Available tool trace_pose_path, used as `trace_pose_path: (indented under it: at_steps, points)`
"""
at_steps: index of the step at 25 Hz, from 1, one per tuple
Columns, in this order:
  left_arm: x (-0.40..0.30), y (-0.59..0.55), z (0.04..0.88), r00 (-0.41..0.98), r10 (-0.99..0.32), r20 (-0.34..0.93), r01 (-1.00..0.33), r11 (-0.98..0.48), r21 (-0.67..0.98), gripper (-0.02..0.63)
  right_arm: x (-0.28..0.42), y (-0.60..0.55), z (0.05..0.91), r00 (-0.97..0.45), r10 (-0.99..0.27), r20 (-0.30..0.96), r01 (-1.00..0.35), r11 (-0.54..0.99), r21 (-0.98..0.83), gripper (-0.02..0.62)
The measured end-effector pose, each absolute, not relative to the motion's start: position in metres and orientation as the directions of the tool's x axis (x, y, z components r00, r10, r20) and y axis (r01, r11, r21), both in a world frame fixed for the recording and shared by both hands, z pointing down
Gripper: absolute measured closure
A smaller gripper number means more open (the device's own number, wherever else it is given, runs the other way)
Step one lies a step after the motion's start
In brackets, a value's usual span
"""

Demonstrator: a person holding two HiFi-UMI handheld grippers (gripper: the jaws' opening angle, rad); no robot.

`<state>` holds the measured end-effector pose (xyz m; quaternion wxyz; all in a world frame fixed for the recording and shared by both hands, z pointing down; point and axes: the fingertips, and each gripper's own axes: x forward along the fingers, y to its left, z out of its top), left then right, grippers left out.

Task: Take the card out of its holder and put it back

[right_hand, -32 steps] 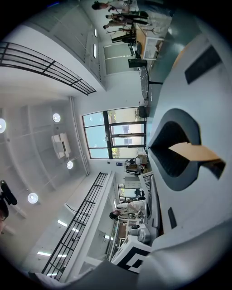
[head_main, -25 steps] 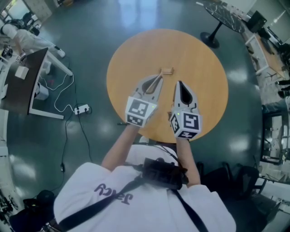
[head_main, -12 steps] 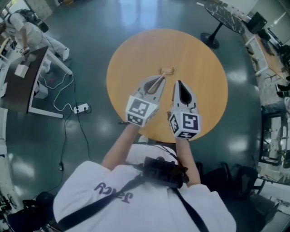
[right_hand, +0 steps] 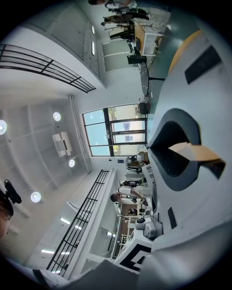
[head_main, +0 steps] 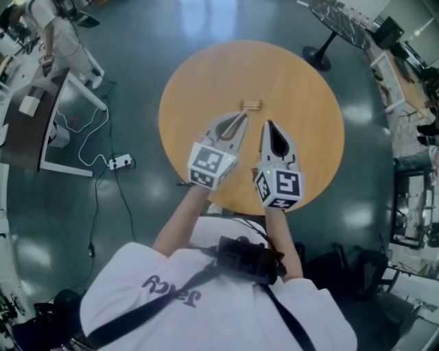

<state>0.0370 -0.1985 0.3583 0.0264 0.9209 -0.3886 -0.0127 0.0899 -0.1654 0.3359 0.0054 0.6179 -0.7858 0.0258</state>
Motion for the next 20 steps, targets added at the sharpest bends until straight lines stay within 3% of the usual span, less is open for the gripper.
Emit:
trace_pose_path:
  at_steps: [20]
  points:
    - [0.045,-0.208,0.377,0.709,-0.705,0.028,-0.705,-0.706,0.074,0.578,0.107,-0.171,0.357,-0.207,-0.974,0.091,-0.977,0.201,-0.069,0.574]
